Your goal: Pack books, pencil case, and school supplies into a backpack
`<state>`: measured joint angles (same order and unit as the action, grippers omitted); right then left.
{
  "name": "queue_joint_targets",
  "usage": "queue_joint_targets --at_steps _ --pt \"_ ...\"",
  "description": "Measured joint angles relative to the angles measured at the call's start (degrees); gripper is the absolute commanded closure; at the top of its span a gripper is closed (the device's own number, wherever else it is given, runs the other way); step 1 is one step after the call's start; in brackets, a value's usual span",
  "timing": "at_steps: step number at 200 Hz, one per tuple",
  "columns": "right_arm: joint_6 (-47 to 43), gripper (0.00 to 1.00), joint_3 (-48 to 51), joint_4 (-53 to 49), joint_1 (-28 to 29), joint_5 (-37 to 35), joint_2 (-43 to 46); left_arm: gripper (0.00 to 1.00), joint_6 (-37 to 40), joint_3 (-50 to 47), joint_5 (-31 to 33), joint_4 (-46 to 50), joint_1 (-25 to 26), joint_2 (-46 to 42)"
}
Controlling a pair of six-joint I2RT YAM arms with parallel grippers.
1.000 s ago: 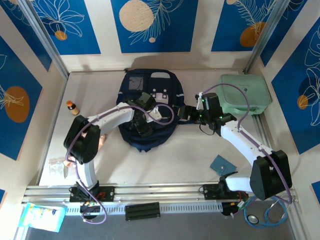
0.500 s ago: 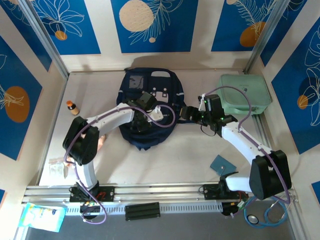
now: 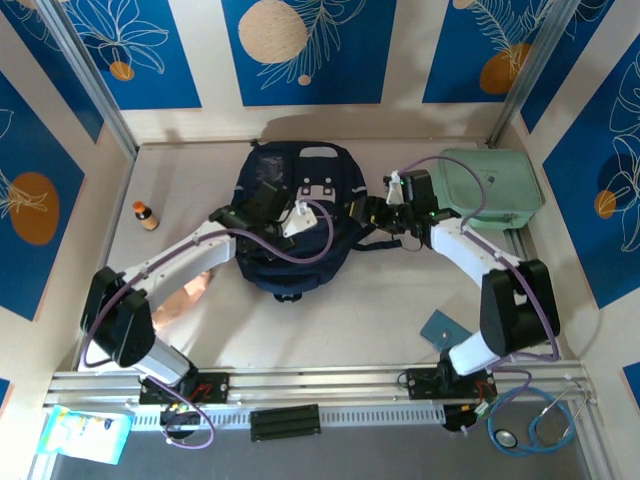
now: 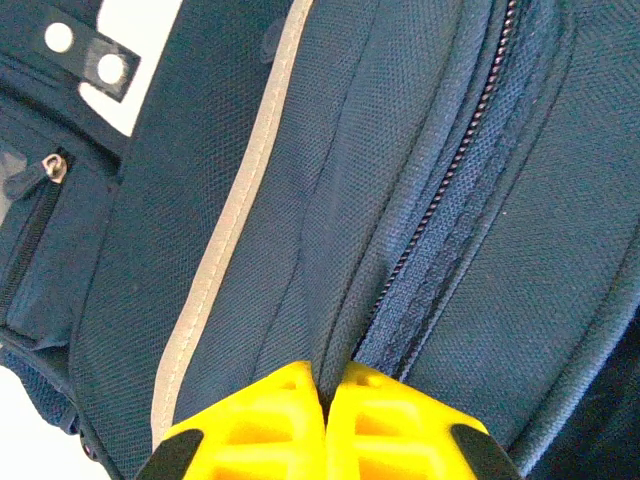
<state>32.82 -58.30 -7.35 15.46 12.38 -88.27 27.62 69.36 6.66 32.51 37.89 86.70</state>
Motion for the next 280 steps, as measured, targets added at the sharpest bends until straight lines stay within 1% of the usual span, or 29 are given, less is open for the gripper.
queue_joint_targets --at_steps 25,42,69,82,105,118,137,149,187,208,233,247,280 --pt "-0.04 0.36 -5.57 1.22 -0.57 2.91 -5.38 1.00 -1.22 -2.75 -0.13 -1.46 0.00 -1.29" --pt "-0.72 0.38 -10.05 1.27 -0.61 4.61 -10.01 1.00 -1.90 -3.78 -0.24 -2.14 0.00 -1.29" --pt "-2.38 0.38 -16.15 -0.15 -0.85 5.27 -16.81 1.00 -2.14 -3.98 -0.42 -2.67 0.00 -1.42" --pt "-3.17 0.40 -18.40 -1.27 -0.92 5.25 -19.50 1.00 -2.12 -3.98 -0.42 -2.73 0.00 -1.42" --pt "-5.27 0.53 -21.59 -3.50 -1.16 6.19 -23.61 1.00 -2.14 -3.98 -0.42 -2.71 0.00 -1.42" --pt "-7.10 0.55 -22.73 -5.07 -1.25 8.26 -25.29 1.00 -2.21 -4.04 -0.42 -2.71 0.00 -1.42" --pt "-10.27 0.56 -23.41 -7.89 -1.25 10.95 -26.21 1.00 -2.21 -4.31 -0.42 -2.73 0.00 -1.44" --pt "-12.11 0.60 -23.56 -9.73 -1.22 11.82 -26.18 1.00 -2.19 -4.44 -0.42 -2.69 0.00 -1.44" --pt "-16.59 0.64 -23.85 -13.33 -1.22 12.13 -26.10 1.00 -2.03 -4.46 -0.39 -2.69 -0.04 -1.42" --pt "-18.34 0.75 -23.82 -14.62 -1.18 12.04 -25.73 1.00 -2.01 -4.46 -0.39 -2.69 -0.07 -1.42" --pt "-19.80 0.83 -23.82 -15.80 -0.90 11.56 -25.51 1.00 -2.01 -4.46 -0.39 -2.71 -0.11 -1.42" --pt "-20.59 0.82 -23.85 -16.41 -0.59 11.10 -25.51 1.00 -2.03 -4.46 -0.37 -2.69 -0.11 -1.42" --pt "-21.77 0.77 -24.37 -17.88 -0.02 9.64 -25.51 1.00 -2.03 -4.46 -0.39 -2.69 -0.11 -1.42"
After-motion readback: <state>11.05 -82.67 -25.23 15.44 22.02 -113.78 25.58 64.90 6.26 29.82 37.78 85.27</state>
